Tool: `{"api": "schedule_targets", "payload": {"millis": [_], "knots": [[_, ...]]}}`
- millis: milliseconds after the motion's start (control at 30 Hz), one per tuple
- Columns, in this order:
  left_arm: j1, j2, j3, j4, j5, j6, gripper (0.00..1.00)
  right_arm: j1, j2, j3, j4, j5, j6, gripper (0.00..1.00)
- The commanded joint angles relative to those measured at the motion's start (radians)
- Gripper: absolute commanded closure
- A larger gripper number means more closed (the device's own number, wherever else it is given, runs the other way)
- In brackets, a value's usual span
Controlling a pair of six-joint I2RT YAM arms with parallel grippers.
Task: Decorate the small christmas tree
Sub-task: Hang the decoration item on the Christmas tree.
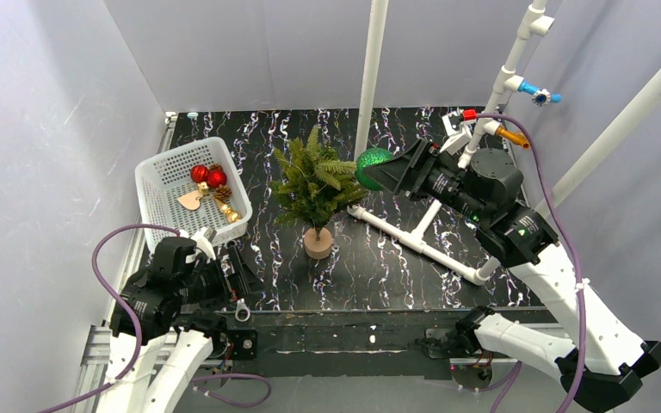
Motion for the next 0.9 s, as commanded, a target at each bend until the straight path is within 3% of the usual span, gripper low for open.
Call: {"api": "schedule_targets", "payload": {"millis": [0,400,633,867], "knots": [[-0.002,0.010,-0.008,-0.051,0.027,0.000,0.01,0.001,-0.020,-0.002,0.007,-0.028,0.000,0.61],[-0.002,0.000,-0.011,-0.054,0.026,0.000,0.01,0.017,-0.014,-0.019,0.006,-0.030,-0.003,0.59],[-0.001,0.000,-0.013,-0.056,0.024,0.002,0.01,0.020,-0.033,-0.021,-0.012,-0.008,-0.005,0.26],[-0.003,-0.001,-0.017,-0.053,0.027,0.002,0.01,0.021,-0.048,-0.015,-0.029,-0.005,-0.010,0.18]]}}
